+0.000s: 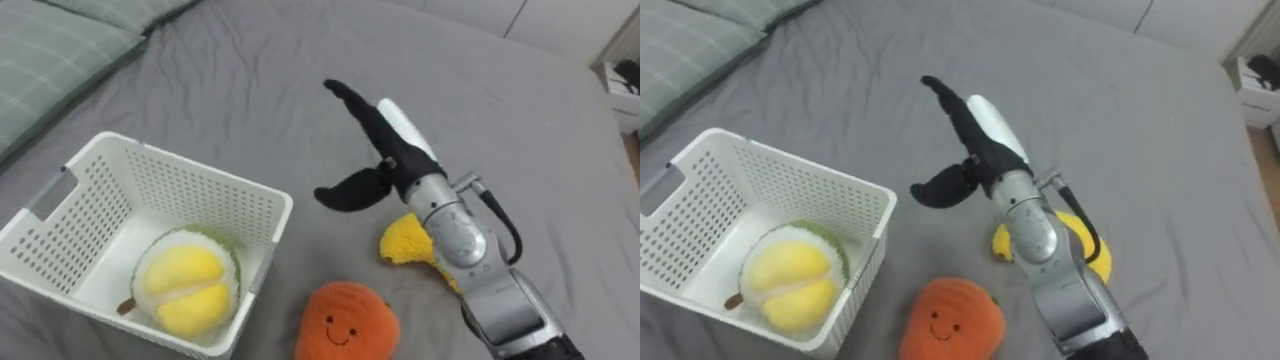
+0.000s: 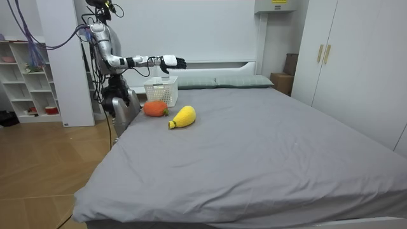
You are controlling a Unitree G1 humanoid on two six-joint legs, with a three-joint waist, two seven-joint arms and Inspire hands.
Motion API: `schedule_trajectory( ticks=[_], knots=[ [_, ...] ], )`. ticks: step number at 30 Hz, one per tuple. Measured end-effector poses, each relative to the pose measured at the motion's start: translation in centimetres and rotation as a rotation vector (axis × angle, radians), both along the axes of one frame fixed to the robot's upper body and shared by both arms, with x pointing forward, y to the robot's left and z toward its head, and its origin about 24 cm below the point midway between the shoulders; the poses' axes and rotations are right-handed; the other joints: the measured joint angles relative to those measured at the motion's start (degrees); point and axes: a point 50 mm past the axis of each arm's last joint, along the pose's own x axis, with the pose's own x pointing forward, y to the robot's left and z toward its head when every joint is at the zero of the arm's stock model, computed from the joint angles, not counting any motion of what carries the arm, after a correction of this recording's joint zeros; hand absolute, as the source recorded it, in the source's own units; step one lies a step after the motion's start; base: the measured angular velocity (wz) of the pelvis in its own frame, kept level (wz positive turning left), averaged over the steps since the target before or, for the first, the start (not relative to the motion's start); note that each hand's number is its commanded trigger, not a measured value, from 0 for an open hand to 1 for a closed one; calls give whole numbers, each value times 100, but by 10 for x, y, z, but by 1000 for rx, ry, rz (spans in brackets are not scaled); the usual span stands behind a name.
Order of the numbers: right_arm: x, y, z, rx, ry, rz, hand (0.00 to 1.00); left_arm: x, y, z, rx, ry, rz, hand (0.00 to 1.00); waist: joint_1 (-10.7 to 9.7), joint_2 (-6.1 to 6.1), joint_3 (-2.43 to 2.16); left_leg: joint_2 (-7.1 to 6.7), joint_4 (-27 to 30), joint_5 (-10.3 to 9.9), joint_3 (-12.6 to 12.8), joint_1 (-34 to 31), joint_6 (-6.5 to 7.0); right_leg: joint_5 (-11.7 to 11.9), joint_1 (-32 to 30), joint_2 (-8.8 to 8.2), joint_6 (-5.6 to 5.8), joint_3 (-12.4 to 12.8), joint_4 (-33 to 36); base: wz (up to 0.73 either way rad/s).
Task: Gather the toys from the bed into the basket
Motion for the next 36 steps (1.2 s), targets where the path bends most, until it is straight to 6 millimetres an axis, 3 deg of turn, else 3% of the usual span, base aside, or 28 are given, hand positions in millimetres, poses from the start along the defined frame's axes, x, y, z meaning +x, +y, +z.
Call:
schedule_trajectory(
  ticks=[3,6,12,17,20,28,30,32,36],
  knots=[
    [2,-29,-7,-6,1,-125,0,-6,0,-1,-5,2,38,0,-261,95,-31,6,-20,0,23,7,0,3,-2,2,-5,33,16,-6],
    [2,-46,-19,-1,56,-190,0,-6,1,0,-3,0,44,0,-368,93,-44,8,-11,1,59,8,-1,2,-12,7,-5,59,14,-3],
    [-4,-74,-35,-23,117,-296,0,-9,5,1,-5,0,70,0,-533,-47,-79,19,-1,2,129,49,-1,3,-38,12,-7,97,14,-5],
    [-11,-94,-72,-24,282,-390,0,-3,6,2,-1,-14,54,0,-524,-171,-36,27,-2,-2,143,13,0,3,-50,9,-7,92,25,0],
    [-13,-98,-81,-27,322,-411,0,-4,5,2,-3,-10,41,0,-514,-190,-25,22,32,-4,156,-97,5,3,-180,-3,-7,108,76,-2],
    [12,-107,-85,-95,352,-480,0,27,8,4,-42,-102,103,0,-455,-167,24,35,215,0,94,-732,6,34,-785,-18,-43,56,192,2],
    [19,-108,-83,-111,345,-489,0,37,5,5,-52,-136,102,0,-462,-125,61,30,283,1,81,-944,8,42,-971,-27,-49,48,200,4],
    [19,-113,-87,-124,369,-504,0,43,3,6,-60,-151,92,0,-463,-81,96,12,289,2,18,-1023,10,44,-1027,-40,-46,-7,197,12],
    [15,-120,-93,-139,406,-526,0,44,3,6,-67,-169,103,0,-462,-69,99,1,292,14,-77,-1267,18,44,-1224,-49,-45,-100,182,12]
  ],
)
